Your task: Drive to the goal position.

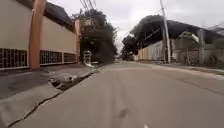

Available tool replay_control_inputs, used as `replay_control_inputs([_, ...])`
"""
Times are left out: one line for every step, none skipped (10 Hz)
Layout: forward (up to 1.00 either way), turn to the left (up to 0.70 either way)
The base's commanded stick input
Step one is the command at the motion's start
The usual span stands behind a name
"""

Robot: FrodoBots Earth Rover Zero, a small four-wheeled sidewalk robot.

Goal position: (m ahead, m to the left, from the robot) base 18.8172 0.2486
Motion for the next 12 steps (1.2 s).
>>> replay_control_inputs([0.85,-0.26])
replay_control_inputs([0.85,-0.34])
replay_control_inputs([0.85,-0.3])
replay_control_inputs([0.85,0.08])
replay_control_inputs([0.85,0.06])
replay_control_inputs([0.85,0.04])
replay_control_inputs([0.85,0.0])
replay_control_inputs([0.85,0.06])
replay_control_inputs([0.85,-0.01])
replay_control_inputs([0.85,-0.34])
replay_control_inputs([0.85,-0.29])
replay_control_inputs([0.85,0.02])
